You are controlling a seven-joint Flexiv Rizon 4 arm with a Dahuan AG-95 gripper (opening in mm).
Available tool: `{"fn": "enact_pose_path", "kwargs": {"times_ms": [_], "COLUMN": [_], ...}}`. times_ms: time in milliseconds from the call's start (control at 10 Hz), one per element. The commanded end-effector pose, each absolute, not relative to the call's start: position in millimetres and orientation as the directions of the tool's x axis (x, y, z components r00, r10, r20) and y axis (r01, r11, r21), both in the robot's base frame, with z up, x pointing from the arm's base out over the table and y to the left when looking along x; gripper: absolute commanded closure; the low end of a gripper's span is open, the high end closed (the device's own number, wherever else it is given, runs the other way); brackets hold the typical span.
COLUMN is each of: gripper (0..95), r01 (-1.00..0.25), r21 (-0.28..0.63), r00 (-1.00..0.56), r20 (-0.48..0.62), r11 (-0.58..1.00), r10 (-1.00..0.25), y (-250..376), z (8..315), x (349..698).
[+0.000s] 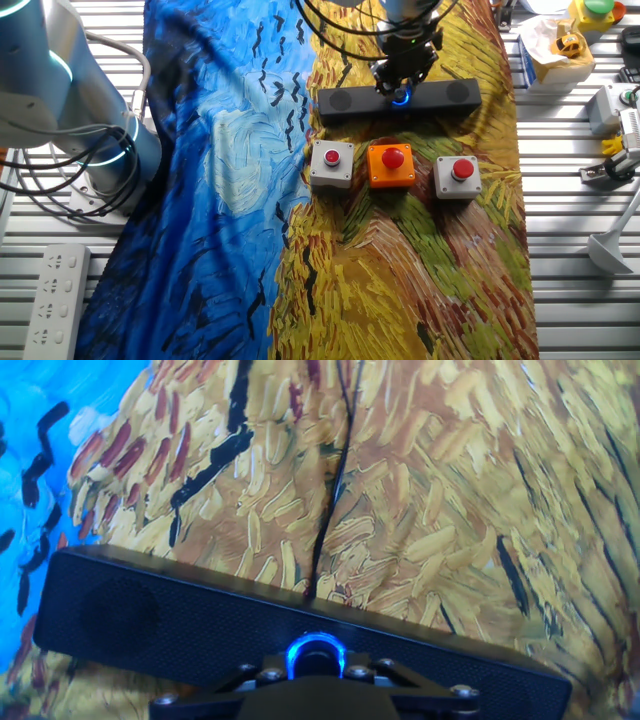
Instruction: Turn the knob to decrease the volume of the speaker
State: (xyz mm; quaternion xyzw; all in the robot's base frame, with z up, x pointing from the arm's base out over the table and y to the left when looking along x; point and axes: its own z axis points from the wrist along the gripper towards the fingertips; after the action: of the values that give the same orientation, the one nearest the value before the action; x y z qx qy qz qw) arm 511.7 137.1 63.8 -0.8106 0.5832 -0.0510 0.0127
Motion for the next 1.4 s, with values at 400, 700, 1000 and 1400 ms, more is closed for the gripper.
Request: {"fn": "enact_pose_path", "kwargs": {"times_ms": [400,700,1000,1400], "gripper": [38.0,57.0,57.0,57.0], "r01": [-0.983,-0.994,-0.987,-0.954], "r21": [-0.097,-0.104,-0.102,-0.102], "r00": [0.151,-0.015,-0.126,-0.283], "r20": [0.056,0.036,0.030,0.012], "r11": [-0.156,0.012,0.122,0.281], "r10": [-0.987,-0.999,-0.992,-0.959], "y": [137.4,136.6,136.3,136.2], "z": [64.9,62.8,61.7,62.3], "x": [511.9,512.4,512.7,512.5]}}
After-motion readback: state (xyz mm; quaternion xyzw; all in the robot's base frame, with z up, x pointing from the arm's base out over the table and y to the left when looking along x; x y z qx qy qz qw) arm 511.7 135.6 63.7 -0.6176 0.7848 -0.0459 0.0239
